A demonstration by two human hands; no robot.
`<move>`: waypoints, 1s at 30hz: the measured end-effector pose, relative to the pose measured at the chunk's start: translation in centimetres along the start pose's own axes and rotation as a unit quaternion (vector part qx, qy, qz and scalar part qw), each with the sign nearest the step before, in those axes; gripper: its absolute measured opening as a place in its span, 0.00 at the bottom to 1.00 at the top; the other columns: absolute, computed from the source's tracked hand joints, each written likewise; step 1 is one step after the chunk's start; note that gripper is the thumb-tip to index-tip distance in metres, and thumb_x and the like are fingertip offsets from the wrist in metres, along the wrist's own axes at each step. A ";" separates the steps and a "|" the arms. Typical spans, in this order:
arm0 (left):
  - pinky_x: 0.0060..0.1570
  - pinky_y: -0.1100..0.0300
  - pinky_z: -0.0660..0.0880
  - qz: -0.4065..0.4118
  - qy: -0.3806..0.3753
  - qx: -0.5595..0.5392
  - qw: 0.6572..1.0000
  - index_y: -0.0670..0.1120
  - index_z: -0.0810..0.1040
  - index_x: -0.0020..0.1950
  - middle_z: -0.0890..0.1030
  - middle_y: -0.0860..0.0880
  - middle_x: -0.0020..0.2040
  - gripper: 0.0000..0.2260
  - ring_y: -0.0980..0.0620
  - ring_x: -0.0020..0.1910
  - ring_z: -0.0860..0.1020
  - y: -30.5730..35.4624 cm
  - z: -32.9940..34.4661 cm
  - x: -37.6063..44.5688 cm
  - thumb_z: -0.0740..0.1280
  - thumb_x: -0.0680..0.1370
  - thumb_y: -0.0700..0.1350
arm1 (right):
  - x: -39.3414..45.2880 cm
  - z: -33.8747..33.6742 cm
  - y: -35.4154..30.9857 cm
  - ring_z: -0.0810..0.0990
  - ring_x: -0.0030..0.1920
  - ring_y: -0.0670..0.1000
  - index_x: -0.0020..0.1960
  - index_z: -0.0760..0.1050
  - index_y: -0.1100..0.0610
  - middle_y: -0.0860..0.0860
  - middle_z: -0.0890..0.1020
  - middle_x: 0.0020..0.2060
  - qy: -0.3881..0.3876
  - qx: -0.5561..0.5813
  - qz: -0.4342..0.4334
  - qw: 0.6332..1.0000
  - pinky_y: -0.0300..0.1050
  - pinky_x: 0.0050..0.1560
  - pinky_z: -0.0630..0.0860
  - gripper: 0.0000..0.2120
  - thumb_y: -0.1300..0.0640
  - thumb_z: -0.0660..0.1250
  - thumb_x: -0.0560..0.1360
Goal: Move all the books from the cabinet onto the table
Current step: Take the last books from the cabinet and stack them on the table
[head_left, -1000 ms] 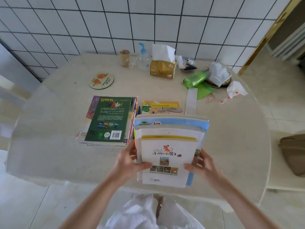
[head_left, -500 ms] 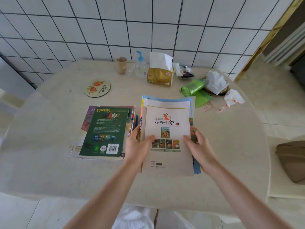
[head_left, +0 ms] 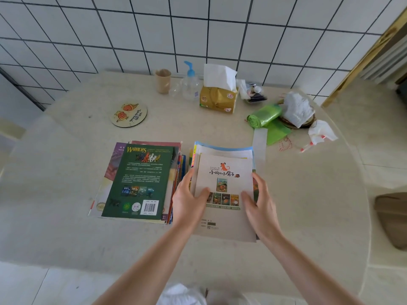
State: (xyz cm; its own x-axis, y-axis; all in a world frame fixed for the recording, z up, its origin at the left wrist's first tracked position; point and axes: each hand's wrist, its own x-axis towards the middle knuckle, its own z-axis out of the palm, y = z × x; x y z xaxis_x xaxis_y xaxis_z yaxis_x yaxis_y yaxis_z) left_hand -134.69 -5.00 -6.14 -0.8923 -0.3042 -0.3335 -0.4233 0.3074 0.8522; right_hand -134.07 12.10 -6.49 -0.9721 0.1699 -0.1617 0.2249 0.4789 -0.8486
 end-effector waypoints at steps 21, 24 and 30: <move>0.53 0.56 0.72 -0.002 -0.007 0.037 0.999 0.63 0.64 0.69 0.75 0.60 0.58 0.29 0.54 0.55 0.74 -0.2 0.2 1.5 0.68 0.73 0.42 | 3.4 0.5 -0.4 0.61 0.72 0.55 0.76 0.48 0.46 0.50 0.63 0.72 -0.168 -0.095 0.076 0.978 0.56 0.71 0.61 0.42 0.51 0.70 0.70; 0.54 0.51 0.75 -0.009 -0.030 0.040 0.999 0.69 0.61 0.67 0.74 0.62 0.56 0.30 0.52 0.56 0.75 -0.4 0.0 1.5 0.68 0.73 0.44 | 3.3 0.4 0.1 0.67 0.69 0.53 0.74 0.52 0.44 0.47 0.69 0.69 -0.141 -0.079 0.084 0.983 0.57 0.69 0.66 0.41 0.50 0.70 0.67; 0.48 0.56 0.72 -0.005 -0.048 0.066 0.997 0.64 0.54 0.74 0.71 0.58 0.68 0.34 0.52 0.60 0.74 -0.5 0.1 1.5 0.66 0.74 0.45 | 2.6 1.0 0.1 0.60 0.74 0.51 0.78 0.46 0.48 0.49 0.61 0.74 -0.148 -0.074 0.078 0.983 0.51 0.72 0.60 0.42 0.50 0.68 0.72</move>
State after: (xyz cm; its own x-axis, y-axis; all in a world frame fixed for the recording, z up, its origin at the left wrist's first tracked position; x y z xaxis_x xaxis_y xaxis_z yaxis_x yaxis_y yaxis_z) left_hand -135.84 -5.52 -7.16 -0.8963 -0.2221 -0.3837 -0.4432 0.4231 0.7903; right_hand -136.61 11.73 -7.46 -0.8967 0.0034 -0.4427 0.3591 0.5903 -0.7229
